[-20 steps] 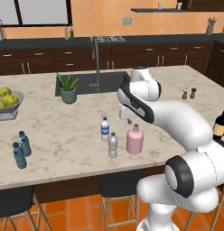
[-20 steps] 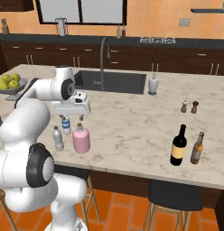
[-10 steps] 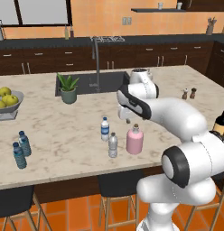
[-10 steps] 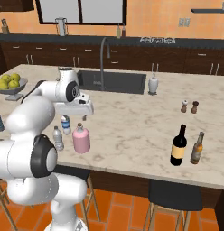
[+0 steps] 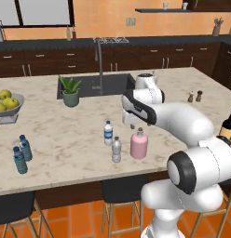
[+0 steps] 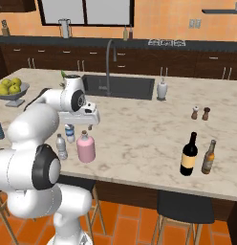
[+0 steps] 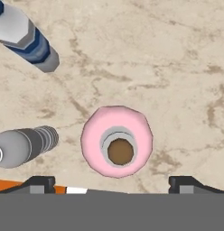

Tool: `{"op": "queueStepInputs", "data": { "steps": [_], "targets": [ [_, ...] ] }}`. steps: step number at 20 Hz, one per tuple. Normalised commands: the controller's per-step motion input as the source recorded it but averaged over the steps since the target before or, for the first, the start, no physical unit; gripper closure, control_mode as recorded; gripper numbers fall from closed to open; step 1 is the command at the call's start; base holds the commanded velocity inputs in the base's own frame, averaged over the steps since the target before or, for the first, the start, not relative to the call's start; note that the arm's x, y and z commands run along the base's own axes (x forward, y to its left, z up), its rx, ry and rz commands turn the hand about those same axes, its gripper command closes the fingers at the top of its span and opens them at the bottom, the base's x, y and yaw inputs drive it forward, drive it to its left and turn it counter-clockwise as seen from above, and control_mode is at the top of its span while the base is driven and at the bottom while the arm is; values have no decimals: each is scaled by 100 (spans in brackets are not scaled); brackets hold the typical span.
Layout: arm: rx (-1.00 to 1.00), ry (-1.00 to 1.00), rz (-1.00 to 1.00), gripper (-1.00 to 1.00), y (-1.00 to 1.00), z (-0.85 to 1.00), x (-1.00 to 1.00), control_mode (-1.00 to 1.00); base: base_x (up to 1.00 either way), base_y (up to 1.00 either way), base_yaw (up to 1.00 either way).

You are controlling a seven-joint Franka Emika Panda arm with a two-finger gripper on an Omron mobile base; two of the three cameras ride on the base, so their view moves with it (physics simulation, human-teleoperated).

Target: Move the plastic bottles in the middle to the plastics group, and the glass bottles in the middle to the glass group.

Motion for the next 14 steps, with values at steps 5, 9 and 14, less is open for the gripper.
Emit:
{"op": "queueStepInputs", "data": {
  "steps": [5, 9, 14],
  "targets": [
    [1, 0, 0, -100, -2, -20, 0, -100, 0, 0, 0],
    [1, 0, 0, -100, -12, -18, 10, -100, 0, 0, 0],
    [4, 1, 0, -100, -7, 0, 19, -100, 0, 0, 0]
  ]
}}
